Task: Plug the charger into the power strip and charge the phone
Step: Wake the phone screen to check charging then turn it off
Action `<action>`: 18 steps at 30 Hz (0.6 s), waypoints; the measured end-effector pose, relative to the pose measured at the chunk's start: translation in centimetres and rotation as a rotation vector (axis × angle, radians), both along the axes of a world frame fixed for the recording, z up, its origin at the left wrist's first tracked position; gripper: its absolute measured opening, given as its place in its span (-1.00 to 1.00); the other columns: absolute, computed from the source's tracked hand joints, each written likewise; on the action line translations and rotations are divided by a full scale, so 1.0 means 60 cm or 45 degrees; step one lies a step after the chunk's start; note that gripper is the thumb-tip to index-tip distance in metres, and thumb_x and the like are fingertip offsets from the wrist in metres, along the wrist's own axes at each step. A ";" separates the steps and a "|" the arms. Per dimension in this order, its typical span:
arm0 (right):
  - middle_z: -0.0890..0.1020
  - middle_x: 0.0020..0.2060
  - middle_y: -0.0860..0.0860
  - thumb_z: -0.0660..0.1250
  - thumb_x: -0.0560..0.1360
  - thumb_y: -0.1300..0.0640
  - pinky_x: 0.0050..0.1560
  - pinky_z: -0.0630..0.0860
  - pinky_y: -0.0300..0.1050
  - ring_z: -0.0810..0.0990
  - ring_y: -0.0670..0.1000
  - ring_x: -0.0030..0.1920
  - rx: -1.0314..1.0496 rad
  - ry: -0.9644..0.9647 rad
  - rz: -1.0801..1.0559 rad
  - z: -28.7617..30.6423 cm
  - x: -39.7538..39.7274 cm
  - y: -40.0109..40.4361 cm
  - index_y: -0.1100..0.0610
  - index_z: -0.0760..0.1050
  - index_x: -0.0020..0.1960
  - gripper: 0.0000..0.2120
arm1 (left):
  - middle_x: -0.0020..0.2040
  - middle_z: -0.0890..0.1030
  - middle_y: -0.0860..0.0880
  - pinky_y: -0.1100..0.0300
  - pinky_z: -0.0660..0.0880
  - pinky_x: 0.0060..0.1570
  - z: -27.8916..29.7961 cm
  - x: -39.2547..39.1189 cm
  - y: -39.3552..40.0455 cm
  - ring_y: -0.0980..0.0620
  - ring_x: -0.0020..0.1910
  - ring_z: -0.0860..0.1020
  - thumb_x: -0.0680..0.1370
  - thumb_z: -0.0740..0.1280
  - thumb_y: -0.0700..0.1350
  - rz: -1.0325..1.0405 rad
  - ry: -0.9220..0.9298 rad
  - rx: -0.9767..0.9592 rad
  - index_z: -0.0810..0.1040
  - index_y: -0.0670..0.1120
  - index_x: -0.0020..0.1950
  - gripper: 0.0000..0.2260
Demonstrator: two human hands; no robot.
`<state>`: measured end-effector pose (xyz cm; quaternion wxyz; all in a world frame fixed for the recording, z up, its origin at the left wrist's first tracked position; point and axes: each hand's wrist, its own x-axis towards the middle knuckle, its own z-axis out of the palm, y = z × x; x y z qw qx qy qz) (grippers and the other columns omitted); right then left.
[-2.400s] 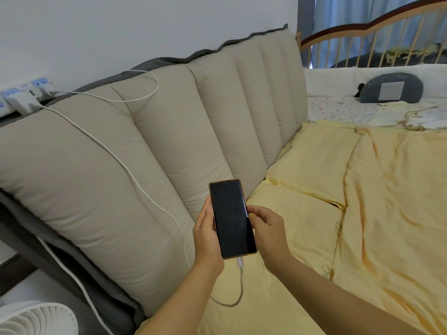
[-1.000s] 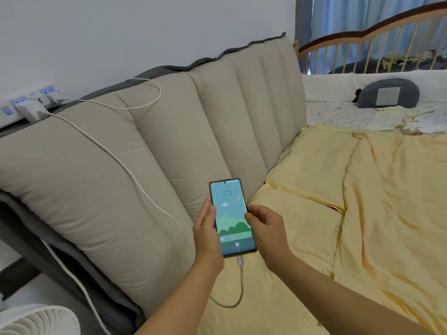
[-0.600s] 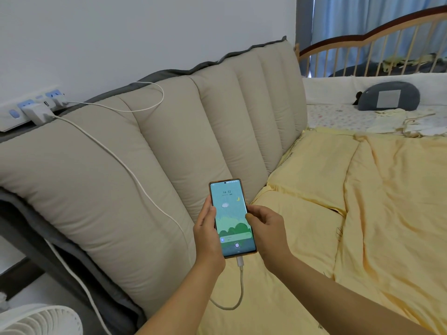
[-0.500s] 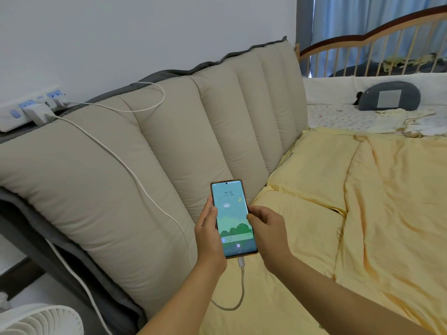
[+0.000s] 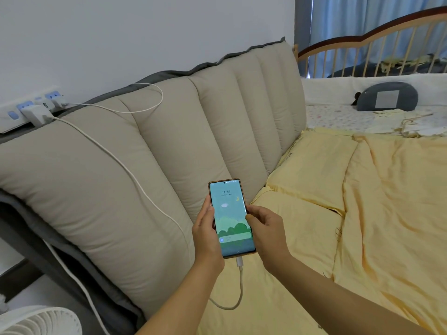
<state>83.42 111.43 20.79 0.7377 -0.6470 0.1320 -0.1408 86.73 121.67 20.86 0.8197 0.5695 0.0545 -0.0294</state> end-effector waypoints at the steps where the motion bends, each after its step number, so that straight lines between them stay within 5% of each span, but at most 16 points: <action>1: 0.69 -0.14 -0.09 0.20 0.55 0.27 -0.19 0.61 -0.12 0.67 -0.03 -0.13 -0.013 0.004 0.003 0.000 0.000 0.000 -0.09 0.59 -0.10 -0.69 | 0.25 0.62 -0.08 -0.29 0.47 0.21 -0.001 0.000 0.001 -0.22 0.19 0.60 0.56 0.19 0.08 -0.007 0.001 0.007 0.55 0.21 0.28 -0.68; 8: 0.68 -0.10 -0.11 0.19 0.56 0.25 -0.09 0.63 -0.11 0.65 -0.07 -0.07 -0.082 0.037 -0.013 -0.006 0.003 -0.002 0.01 0.61 0.02 -0.74 | 0.31 0.59 -0.02 -0.28 0.46 0.24 -0.010 0.002 0.001 -0.14 0.27 0.55 0.59 0.18 0.05 -0.012 -0.024 0.009 0.53 0.21 0.31 -0.68; 18: 0.68 -0.10 -0.12 0.27 0.54 0.21 -0.12 0.65 -0.11 0.66 -0.05 -0.07 -0.163 -0.017 0.033 -0.017 0.001 -0.014 -0.18 0.51 -0.07 -0.74 | 0.17 0.65 -0.06 -0.19 0.58 0.10 -0.013 0.000 -0.004 -0.16 0.11 0.62 0.56 0.32 -0.14 -0.129 -0.044 0.107 0.49 0.29 0.23 -0.64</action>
